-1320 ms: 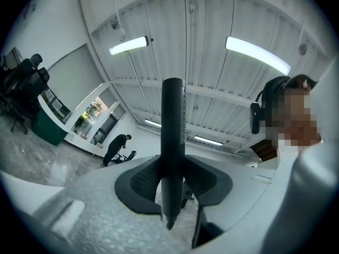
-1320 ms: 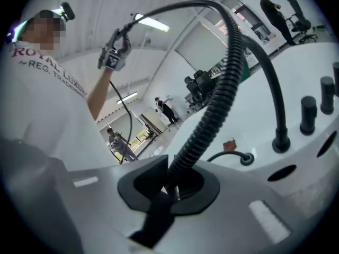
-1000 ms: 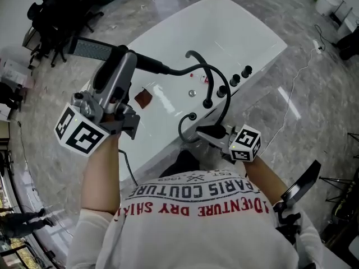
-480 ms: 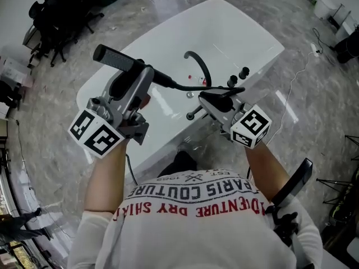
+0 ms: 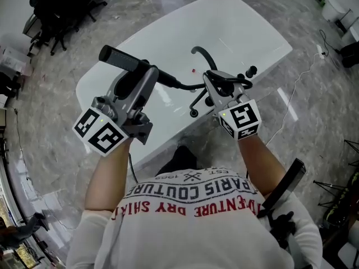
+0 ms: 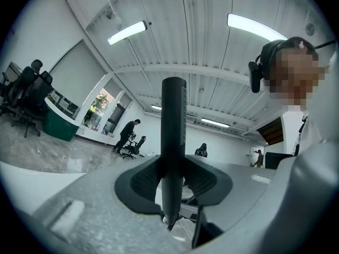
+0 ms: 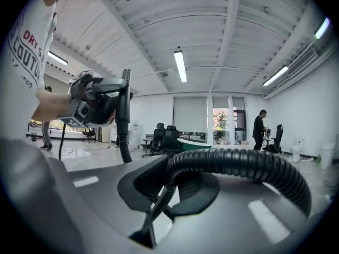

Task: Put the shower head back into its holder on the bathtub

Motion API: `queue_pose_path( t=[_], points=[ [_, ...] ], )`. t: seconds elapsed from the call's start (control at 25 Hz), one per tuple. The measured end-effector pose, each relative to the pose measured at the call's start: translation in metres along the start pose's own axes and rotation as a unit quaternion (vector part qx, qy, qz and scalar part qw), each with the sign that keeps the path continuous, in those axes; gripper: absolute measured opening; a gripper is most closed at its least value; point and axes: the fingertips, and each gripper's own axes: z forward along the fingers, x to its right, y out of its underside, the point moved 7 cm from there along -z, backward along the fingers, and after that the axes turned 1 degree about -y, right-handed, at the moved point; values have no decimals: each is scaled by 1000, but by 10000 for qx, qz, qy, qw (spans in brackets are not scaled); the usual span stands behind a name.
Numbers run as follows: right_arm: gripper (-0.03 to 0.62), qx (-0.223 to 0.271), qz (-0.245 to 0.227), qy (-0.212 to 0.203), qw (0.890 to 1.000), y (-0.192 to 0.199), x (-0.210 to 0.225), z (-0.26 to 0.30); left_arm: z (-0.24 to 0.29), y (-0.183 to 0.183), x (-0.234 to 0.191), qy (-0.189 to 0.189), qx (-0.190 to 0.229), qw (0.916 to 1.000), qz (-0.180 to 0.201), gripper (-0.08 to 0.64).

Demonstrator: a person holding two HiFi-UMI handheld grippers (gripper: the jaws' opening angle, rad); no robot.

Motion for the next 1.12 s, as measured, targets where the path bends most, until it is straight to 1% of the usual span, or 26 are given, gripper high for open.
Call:
queue_pose_path(
  t=[0.08, 0.2, 0.36, 0.44, 0.6, 0.76, 1.0, 1.12],
  points=[
    [31, -104, -246, 211, 9994, 3, 6, 8, 0, 4, -6, -21, 35, 10000, -64, 137],
    [31, -220, -685, 386, 9967, 6, 9, 17, -1, 11, -12, -23, 46, 9999, -121, 137],
    [31, -238, -1155, 433, 9921, 2, 9, 23, -4, 19, -19, -2, 40, 9999, -168, 137],
    [31, -355, -1316, 390, 9899, 10, 7, 27, -5, 27, -24, -38, -10, 9997, -232, 137],
    [31, -692, -1305, 250, 9887, 36, -6, 28, -10, 44, -35, -115, -156, 9990, -407, 137],
    [31, -1153, -1397, 162, 9833, 70, -21, 25, -13, 58, -43, -133, -217, 9983, -521, 137],
    [31, -1541, -1129, -161, 9814, 110, -33, 33, -11, 74, -59, -195, -429, 9974, -537, 137],
    [31, -1772, -912, -412, 9791, 131, -42, 34, -13, 82, -64, -297, -563, 9966, -529, 137]
  ],
)
